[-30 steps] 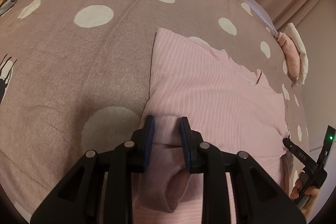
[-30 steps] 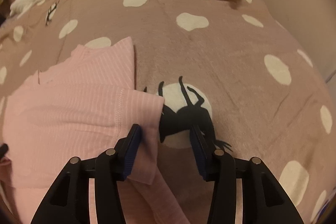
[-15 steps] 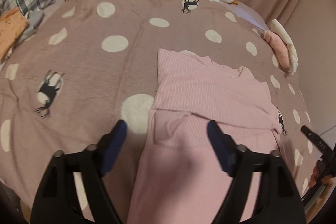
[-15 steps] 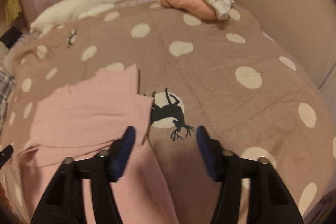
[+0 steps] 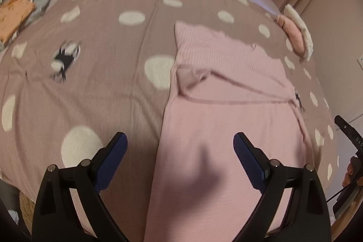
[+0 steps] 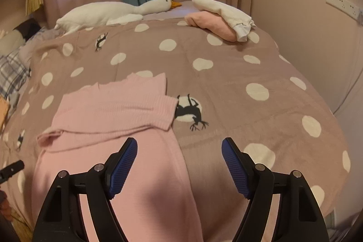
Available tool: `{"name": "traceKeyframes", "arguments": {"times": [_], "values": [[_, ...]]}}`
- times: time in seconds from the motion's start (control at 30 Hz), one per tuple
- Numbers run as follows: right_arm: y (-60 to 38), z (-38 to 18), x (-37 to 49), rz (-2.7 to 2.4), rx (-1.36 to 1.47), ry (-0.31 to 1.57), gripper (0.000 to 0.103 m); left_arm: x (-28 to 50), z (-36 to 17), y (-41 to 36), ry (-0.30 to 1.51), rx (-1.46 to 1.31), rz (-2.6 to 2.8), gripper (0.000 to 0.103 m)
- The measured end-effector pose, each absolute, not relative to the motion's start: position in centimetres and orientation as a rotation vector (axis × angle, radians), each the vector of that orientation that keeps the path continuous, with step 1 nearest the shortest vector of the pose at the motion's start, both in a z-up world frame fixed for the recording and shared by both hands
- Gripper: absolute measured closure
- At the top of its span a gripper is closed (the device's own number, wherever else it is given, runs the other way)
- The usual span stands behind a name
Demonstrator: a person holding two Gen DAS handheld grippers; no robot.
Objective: Fold small clothes
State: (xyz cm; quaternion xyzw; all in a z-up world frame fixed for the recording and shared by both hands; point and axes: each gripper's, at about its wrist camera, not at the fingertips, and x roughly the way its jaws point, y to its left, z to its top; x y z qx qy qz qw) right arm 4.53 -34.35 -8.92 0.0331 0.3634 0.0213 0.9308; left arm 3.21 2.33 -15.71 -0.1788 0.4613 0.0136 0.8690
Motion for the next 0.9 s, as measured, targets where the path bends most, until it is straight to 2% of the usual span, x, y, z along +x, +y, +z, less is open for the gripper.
{"name": "traceKeyframes", "arguments": {"times": [0.43,0.9], "values": [[-35.1,-13.0,1.2,0.052,0.112,0.889,0.026,-0.3,-19.6,2.4,1.116,-0.44,-0.056,0.01],[-36.3,-16.7,-2.6,0.07,0.18,0.987,0.027,-3.5,-20.4,1.6,1.09,-0.401,-0.112,0.017]]}}
